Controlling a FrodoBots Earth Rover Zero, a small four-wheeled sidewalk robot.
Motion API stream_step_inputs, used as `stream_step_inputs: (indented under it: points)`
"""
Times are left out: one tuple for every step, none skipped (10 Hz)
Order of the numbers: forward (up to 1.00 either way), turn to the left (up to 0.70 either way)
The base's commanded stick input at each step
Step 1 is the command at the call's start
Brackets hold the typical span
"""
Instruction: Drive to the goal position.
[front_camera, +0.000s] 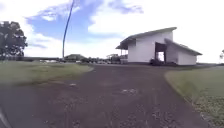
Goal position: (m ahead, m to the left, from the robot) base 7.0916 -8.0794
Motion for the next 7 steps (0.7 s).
stream_step_inputs:
  points:
    - [0.70,0.00]
    - [0.70,0.00]
    - [0.70,-0.02]
    - [0.70,-0.12]
    - [0.70,-0.34]
    - [0.70,-0.35]
    - [0.70,-0.35]
